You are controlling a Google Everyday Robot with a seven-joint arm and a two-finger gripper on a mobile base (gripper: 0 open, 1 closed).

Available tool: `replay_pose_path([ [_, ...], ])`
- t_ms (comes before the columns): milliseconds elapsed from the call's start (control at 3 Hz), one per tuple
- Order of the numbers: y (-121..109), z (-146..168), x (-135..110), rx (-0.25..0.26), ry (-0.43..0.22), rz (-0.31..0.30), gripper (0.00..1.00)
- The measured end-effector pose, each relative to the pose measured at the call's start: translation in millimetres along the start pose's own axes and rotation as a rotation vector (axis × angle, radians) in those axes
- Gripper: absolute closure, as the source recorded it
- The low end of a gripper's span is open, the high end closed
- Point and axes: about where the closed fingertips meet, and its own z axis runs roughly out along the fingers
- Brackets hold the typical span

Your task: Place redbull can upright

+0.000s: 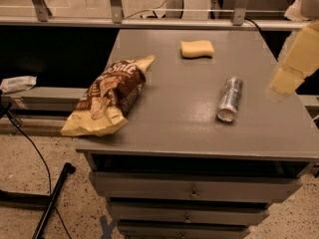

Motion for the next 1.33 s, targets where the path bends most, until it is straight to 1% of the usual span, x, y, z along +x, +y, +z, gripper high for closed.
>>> replay_pose_path([
  [333, -1.7, -1.7, -2.6, 0.012, -0.007, -0.004, 0.00],
  [667, -30.6, 31.4, -5.0, -0.023, -0.044, 0.090, 0.00],
  [1000, -90.4, 112.0, -7.9, -0.091, -0.097, 0.339, 0.00],
  [1333, -129.6, 184.8, -5.2, -0.122, -0.088, 0.569, 0.00],
])
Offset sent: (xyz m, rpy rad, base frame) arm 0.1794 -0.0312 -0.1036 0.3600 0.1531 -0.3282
